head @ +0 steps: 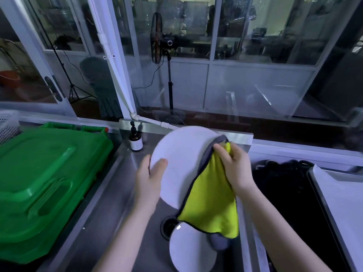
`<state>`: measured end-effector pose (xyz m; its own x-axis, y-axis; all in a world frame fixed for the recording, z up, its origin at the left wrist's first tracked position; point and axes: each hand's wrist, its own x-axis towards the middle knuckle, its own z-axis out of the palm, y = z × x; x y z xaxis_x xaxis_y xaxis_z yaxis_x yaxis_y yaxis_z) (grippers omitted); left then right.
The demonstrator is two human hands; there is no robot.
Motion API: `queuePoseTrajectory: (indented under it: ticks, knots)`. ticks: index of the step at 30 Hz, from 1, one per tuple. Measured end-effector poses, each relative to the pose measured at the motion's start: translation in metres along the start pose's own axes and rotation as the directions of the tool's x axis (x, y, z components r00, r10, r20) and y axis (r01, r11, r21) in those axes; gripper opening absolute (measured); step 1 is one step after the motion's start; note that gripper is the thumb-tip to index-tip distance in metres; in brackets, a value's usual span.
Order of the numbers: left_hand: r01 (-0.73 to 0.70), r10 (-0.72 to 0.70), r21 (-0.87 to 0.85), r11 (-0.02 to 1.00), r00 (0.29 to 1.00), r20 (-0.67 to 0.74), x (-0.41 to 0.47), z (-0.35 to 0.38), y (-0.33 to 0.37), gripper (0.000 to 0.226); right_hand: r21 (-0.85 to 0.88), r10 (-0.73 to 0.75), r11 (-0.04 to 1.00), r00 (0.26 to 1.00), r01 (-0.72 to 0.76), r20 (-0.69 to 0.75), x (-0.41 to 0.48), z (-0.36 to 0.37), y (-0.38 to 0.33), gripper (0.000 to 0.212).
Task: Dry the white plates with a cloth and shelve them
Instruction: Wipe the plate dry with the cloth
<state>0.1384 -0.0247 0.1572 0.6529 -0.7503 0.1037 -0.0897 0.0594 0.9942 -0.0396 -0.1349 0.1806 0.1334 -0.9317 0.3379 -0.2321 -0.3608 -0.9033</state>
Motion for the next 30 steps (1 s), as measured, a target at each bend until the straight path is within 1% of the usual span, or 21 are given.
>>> queuePoseTrajectory:
  ticks: [1, 3, 5, 6, 7, 9, 10, 12, 14, 15, 16, 17, 19, 21, 22, 24, 25, 27, 28, 29, 30]
  knots:
    - [0.02, -0.024, -0.065, 0.998, 0.998, -0.061, -0.008, 0.007, -0.007, 0.008, 0.109, 0.096, 0.99, 0.993, -0.088, -0.066, -0.008, 0.004, 0.005, 0.037]
    - [0.042, -0.056, -0.105, 0.994, 0.989, -0.139, -0.014, 0.018, -0.012, 0.006, 0.265, 0.262, 0.937, 0.96, -0.228, -0.099, -0.023, 0.011, 0.015, 0.029]
    - [0.058, -0.064, -0.054, 0.997, 0.991, -0.117, -0.007, 0.017, -0.01, 0.01, 0.318, 0.321, 0.903, 0.946, -0.29, -0.049, -0.031, 0.012, 0.022, 0.026]
    - [0.061, -0.063, -0.02, 0.998, 0.994, -0.085, -0.002, 0.013, -0.01, 0.018, 0.295, 0.301, 0.913, 0.953, -0.281, -0.022, -0.029, 0.01, 0.022, 0.03]
    - [0.048, -0.047, 0.016, 0.999, 0.998, -0.049, 0.003, 0.007, -0.009, 0.023, 0.245, 0.251, 0.938, 0.968, -0.244, 0.001, -0.025, 0.006, 0.019, 0.033]
    - [-0.042, 0.036, 0.106, 0.993, 0.997, 0.064, 0.014, -0.004, -0.004, 0.016, 0.079, 0.091, 0.992, 0.994, -0.096, 0.066, -0.011, -0.002, 0.006, 0.029]
    - [-0.09, 0.067, 0.16, 0.983, 0.988, 0.14, 0.019, -0.008, 0.001, 0.014, -0.023, 0.013, 1.0, 0.99, -0.009, 0.138, -0.003, -0.004, -0.003, 0.026]
    - [-0.194, 0.107, 0.289, 0.938, 0.951, 0.291, 0.027, -0.01, 0.009, 0.013, -0.186, -0.084, 0.972, 0.947, 0.147, 0.31, 0.009, -0.002, -0.017, 0.024]
    - [-0.325, 0.169, 0.371, 0.87, 0.903, 0.396, 0.029, -0.009, 0.013, 0.021, -0.271, -0.125, 0.925, 0.888, 0.266, 0.442, 0.014, 0.003, -0.024, 0.028]
    - [-0.354, 0.189, 0.375, 0.857, 0.892, 0.411, 0.028, -0.008, 0.013, 0.027, -0.281, -0.135, 0.914, 0.871, 0.294, 0.473, 0.015, 0.004, -0.025, 0.031]
    - [-0.351, 0.198, 0.361, 0.864, 0.896, 0.397, 0.027, -0.009, 0.014, 0.029, -0.273, -0.138, 0.916, 0.871, 0.293, 0.472, 0.015, 0.004, -0.023, 0.029]
    - [-0.333, 0.206, 0.335, 0.881, 0.91, 0.361, 0.025, -0.009, 0.013, 0.029, -0.25, -0.137, 0.93, 0.885, 0.27, 0.445, 0.015, 0.003, -0.021, 0.028]
    - [-0.234, 0.181, 0.246, 0.94, 0.959, 0.22, 0.022, -0.012, 0.009, 0.029, -0.153, -0.099, 0.976, 0.937, 0.158, 0.335, 0.009, -0.001, -0.012, 0.032]
    - [-0.108, 0.103, 0.103, 0.989, 0.993, 0.05, 0.017, -0.011, 0.003, 0.031, -0.004, 0.019, 1.0, 0.979, -0.019, 0.202, -0.005, -0.001, 0.002, 0.038]
    - [-0.064, 0.065, 0.059, 0.996, 0.998, -0.009, 0.013, -0.009, 0.001, 0.03, 0.075, 0.096, 0.991, 0.984, -0.108, 0.149, -0.014, 0.002, 0.009, 0.04]
    - [-0.009, 0.011, 0.06, 0.998, 0.999, -0.036, 0.009, -0.006, -0.003, 0.023, 0.182, 0.236, 0.951, 0.967, -0.251, 0.1, -0.028, 0.007, 0.02, 0.038]
    - [0.015, -0.014, 0.08, 0.997, 1.0, -0.007, 0.008, -0.007, -0.004, 0.02, 0.194, 0.267, 0.94, 0.959, -0.281, 0.095, -0.031, 0.008, 0.022, 0.033]
    - [0.027, -0.04, 0.126, 0.992, 0.994, 0.105, 0.013, -0.014, 0.001, 0.025, 0.158, 0.233, 0.955, 0.963, -0.253, 0.134, -0.027, 0.005, 0.017, 0.023]
    - [-0.023, -0.012, 0.186, 0.982, 0.983, 0.184, 0.02, -0.018, 0.006, 0.021, 0.111, 0.174, 0.974, 0.969, -0.195, 0.176, -0.021, 0.003, 0.012, 0.022]
    - [-0.105, 0.027, 0.269, 0.957, 0.96, 0.278, 0.025, -0.021, 0.011, 0.014, 0.038, 0.099, 0.993, 0.966, -0.112, 0.24, -0.013, 0.001, 0.006, 0.025]
    - [-0.2, 0.058, 0.356, 0.913, 0.927, 0.371, 0.03, -0.021, 0.017, 0.013, -0.058, 0.031, 0.998, 0.946, -0.013, 0.323, -0.006, 0.002, -0.001, 0.028]
